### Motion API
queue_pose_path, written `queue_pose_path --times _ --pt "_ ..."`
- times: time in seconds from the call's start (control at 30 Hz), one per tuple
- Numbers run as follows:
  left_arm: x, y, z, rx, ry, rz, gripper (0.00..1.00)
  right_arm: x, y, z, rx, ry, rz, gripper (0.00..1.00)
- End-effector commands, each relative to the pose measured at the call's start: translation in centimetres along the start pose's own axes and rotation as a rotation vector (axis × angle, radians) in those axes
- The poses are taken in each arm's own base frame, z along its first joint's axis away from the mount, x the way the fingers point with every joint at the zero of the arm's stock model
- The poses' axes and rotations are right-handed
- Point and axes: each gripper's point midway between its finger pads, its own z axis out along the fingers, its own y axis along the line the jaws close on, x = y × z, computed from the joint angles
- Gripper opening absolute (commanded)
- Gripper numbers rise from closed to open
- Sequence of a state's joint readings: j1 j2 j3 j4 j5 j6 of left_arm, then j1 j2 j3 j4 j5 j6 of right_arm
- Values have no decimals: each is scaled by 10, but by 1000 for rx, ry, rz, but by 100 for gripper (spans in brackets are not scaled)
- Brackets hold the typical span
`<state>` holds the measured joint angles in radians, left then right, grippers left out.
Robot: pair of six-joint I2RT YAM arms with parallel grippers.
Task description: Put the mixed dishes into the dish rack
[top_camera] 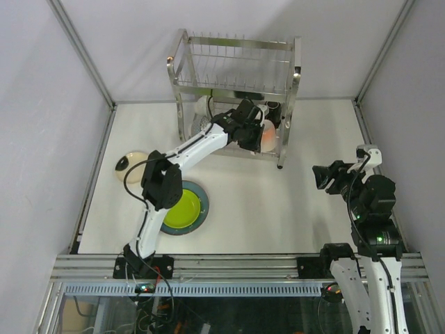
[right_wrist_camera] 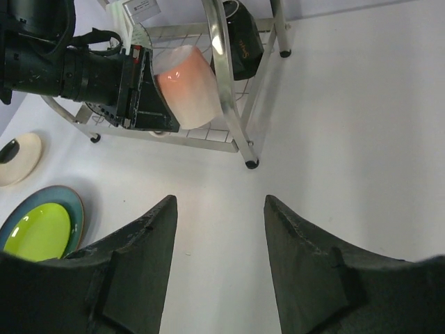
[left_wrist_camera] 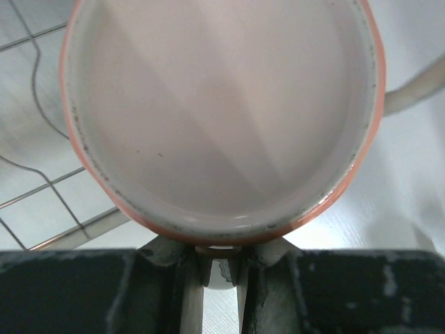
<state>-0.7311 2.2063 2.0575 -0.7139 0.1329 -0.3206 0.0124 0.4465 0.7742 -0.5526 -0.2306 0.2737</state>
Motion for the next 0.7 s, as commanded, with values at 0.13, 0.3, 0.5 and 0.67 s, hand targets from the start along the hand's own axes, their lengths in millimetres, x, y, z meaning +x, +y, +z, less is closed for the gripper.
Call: queue_pose_path --times 0.13,0.3,0.5,0.67 --pt "-62 4 -6 -28 -224 27 0 -9 6 -3 -34 -17 -65 52" --pt "-70 4 2 -55 -231 85 0 -3 4 -2 -28 -2 -73 52" --pt "-65 1 14 -77 -209 164 0 2 3 -3 -22 8 -78 52" --pt "-66 -2 21 -92 -213 193 0 7 1 -3 -18 18 -74 52"
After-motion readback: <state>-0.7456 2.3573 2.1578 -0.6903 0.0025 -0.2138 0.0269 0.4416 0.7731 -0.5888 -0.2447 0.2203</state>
